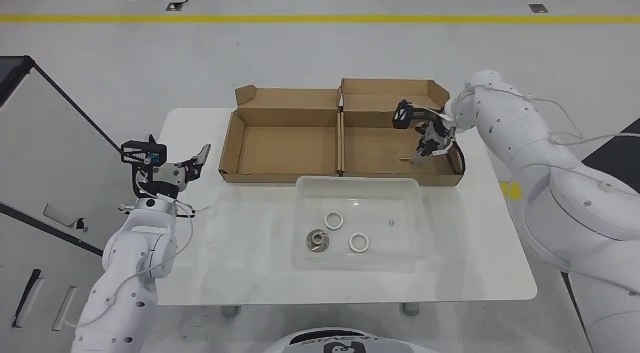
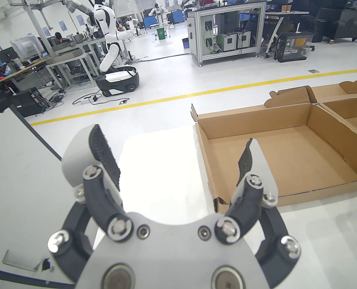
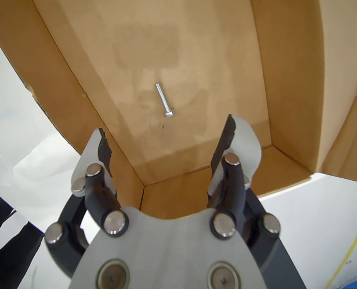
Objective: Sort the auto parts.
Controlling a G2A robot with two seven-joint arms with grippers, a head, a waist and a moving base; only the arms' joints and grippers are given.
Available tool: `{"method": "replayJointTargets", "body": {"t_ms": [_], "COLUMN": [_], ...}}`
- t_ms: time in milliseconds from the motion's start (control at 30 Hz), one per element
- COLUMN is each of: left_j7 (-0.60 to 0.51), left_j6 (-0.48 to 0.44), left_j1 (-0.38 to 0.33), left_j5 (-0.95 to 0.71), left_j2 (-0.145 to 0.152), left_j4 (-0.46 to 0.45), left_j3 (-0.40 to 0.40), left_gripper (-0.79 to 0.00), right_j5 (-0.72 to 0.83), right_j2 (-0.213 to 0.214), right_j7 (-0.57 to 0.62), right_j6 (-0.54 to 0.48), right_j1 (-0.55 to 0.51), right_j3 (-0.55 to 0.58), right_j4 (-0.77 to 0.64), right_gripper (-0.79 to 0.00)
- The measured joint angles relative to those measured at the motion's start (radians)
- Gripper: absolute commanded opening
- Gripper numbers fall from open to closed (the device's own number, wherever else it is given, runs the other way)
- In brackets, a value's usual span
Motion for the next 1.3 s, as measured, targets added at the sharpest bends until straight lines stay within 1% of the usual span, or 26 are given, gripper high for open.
{"method": "replayJointTargets", "body": {"t_ms": [100,200,267,467,533,1033,1167,1300], "left_j7": [0.000,0.000,0.000,0.000,0.000,0.000,0.000,0.000], "left_j6": [0.000,0.000,0.000,0.000,0.000,0.000,0.000,0.000], "left_j1": [0.000,0.000,0.000,0.000,0.000,0.000,0.000,0.000], "left_j5": [0.000,0.000,0.000,0.000,0.000,0.000,0.000,0.000], "left_j2": [0.000,0.000,0.000,0.000,0.000,0.000,0.000,0.000], "left_j4": [0.000,0.000,0.000,0.000,0.000,0.000,0.000,0.000], "left_j3": [0.000,0.000,0.000,0.000,0.000,0.000,0.000,0.000], "left_gripper": [0.000,0.000,0.000,0.000,0.000,0.000,0.000,0.000], "right_j5": [-0.027,-0.013,0.004,0.023,0.049,0.052,0.023,-0.001], "right_j2": [0.012,0.032,0.051,0.123,0.137,0.138,0.146,0.171], "right_j7": [-0.083,-0.113,-0.123,-0.203,-0.212,-0.213,-0.208,-0.138], "right_j6": [0.000,0.000,0.000,0.000,0.000,0.001,0.013,0.003], "right_j1": [-0.006,0.008,0.013,0.022,0.017,0.017,0.025,0.052], "right_j3": [-0.001,-0.001,-0.001,-0.001,-0.001,0.000,0.010,0.026], "right_j4": [-0.011,-0.071,-0.104,-0.204,-0.231,-0.232,-0.273,-0.348], "right_gripper": [0.000,0.000,0.000,0.000,0.000,0.000,0.000,0.000]}}
